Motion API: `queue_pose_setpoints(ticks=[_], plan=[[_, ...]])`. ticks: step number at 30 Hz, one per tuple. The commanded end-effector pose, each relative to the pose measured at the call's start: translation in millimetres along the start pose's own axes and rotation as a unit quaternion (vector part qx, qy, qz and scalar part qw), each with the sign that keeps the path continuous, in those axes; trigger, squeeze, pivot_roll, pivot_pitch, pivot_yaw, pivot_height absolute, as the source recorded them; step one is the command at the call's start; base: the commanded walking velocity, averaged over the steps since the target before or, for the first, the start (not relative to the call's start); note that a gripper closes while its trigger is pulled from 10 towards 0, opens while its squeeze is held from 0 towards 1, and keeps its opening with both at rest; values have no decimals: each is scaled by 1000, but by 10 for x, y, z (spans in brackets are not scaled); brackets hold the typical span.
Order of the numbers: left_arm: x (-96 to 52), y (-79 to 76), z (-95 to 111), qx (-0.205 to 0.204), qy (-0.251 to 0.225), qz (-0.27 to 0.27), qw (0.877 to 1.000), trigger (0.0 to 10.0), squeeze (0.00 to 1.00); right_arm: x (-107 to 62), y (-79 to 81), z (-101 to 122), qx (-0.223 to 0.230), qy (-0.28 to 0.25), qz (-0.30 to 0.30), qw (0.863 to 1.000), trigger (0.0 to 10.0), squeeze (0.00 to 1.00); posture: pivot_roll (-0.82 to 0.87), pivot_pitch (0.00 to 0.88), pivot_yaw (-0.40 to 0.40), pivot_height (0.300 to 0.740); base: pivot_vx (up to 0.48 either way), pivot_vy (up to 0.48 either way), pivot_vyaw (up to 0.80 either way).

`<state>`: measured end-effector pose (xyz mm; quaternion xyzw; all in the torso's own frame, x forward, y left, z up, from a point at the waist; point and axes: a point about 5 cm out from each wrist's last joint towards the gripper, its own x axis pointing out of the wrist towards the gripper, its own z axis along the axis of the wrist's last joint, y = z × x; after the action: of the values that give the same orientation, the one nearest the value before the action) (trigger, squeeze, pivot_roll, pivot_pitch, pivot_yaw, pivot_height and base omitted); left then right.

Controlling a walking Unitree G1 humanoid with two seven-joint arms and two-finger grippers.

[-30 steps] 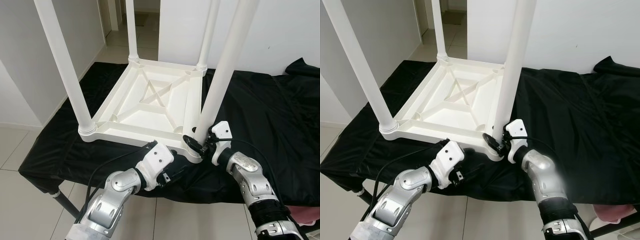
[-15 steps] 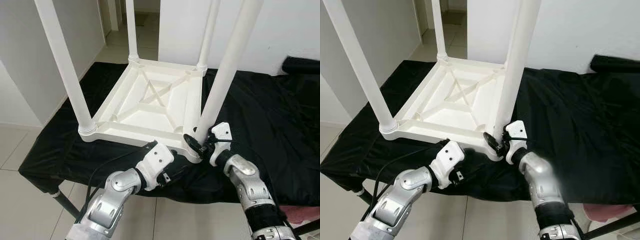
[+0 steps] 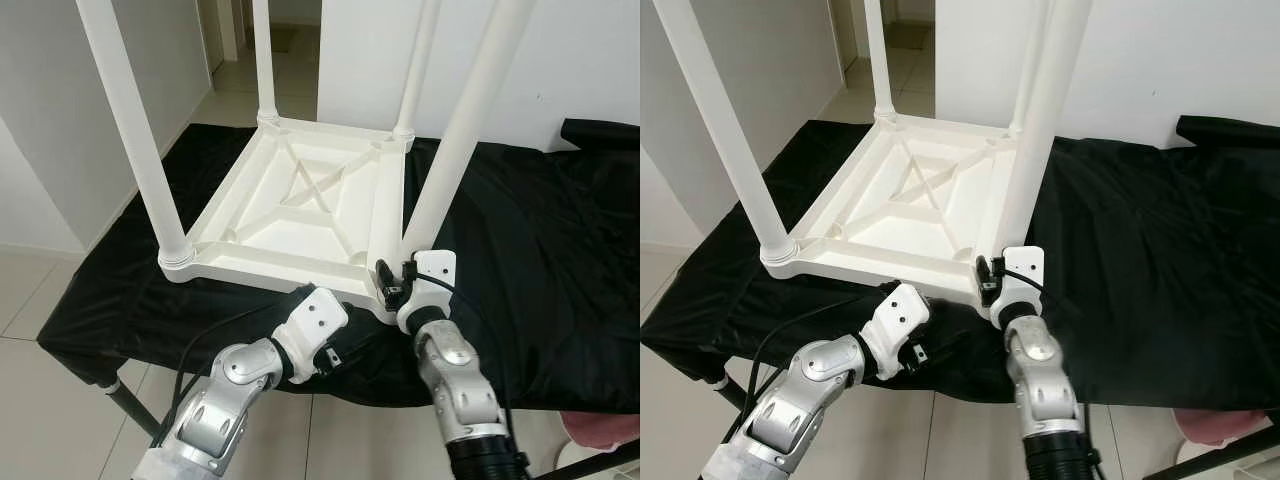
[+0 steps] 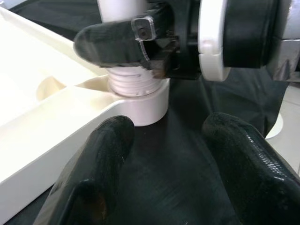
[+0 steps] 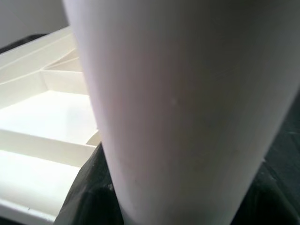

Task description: Building children table

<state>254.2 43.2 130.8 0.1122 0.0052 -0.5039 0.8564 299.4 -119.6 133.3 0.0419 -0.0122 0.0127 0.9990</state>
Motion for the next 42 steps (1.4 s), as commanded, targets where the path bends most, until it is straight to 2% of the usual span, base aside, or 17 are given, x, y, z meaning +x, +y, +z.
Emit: queue_pose_setpoints(ticks=[1,4,8,9,10,11,12,17,18,20,21,25,29,33,36,39,42], plan=[[11,15,-9,-2,1,18,1000,10000,0,-39,111,-106,66,31,-12,997,10000,0,-1,27,21,740,0,0,0],[17,8,-5,-5,-1,20,1000,10000,0,-41,222,-75,82,29,5,996,10000,0,5,25,15,740,0,0,0],[21,-3,-6,-5,-1,19,1000,10000,0,-40,207,-56,77,26,6,997,10000,0,5,25,15,740,0,0,0],[25,-12,-6,-6,-2,18,1000,10000,0,-47,183,-38,75,24,5,997,10000,800,7,26,9,740,0,0,0],[27,-18,-6,-6,-2,18,1000,10000,0,-52,161,-27,74,23,2,997,10000,1000,7,26,9,740,0,0,0],[27,-18,-6,-6,-2,18,1000,10000,0,-52,161,-27,74,23,2,997,10000,1000,7,26,9,740,0,0,0],[13,-7,-7,-5,-1,19,1000,10000,0,-58,85,47,61,4,5,998,10000,1000,10,26,6,740,0,0,0],[-2,4,-14,-4,1,20,1000,10000,0,-65,29,89,49,-6,16,999,10000,1000,7,29,6,740,0,0,0],[-7,7,-19,-3,2,20,1000,10000,0,-75,-4,92,37,-7,28,999,10000,43,6,30,6,740,0,0,0],[-7,7,-19,-3,2,20,1000,10000,0,-75,-4,92,37,-7,28,999,10000,43,6,30,6,740,0,0,0],[-7,8,-22,-3,2,21,1000,10000,0,-85,-35,87,27,-9,38,999,10000,0,6,31,5,740,0,0,0],[26,9,-2,-4,-2,23,1000,10000,0,-101,-157,14,-1,6,121,993,10000,0,-6,28,8,740,0,0,0],[32,9,2,-4,-3,23,1000,10000,0,-96,-180,10,-7,9,135,991,10000,0,-6,28,8,740,0,0,0],[41,21,3,-3,-4,23,1000,10000,0,-11,-307,66,-51,10,200,978,10000,0,-12,25,11,740,0,0,0],[45,29,7,-2,-5,23,1000,10000,0,17,-339,80,-65,11,216,974,10000,0,-12,24,14,740,0,0,0],[54,49,21,2,-6,22,1000,10000,0,144,-382,119,-111,16,254,961,10000,0,-8,22,14,740,0,0,0],[55,53,25,3,-6,22,1000,10000,0,170,-386,128,-119,17,262,958,10000,0,-4,20,15,740,0,0,0]])
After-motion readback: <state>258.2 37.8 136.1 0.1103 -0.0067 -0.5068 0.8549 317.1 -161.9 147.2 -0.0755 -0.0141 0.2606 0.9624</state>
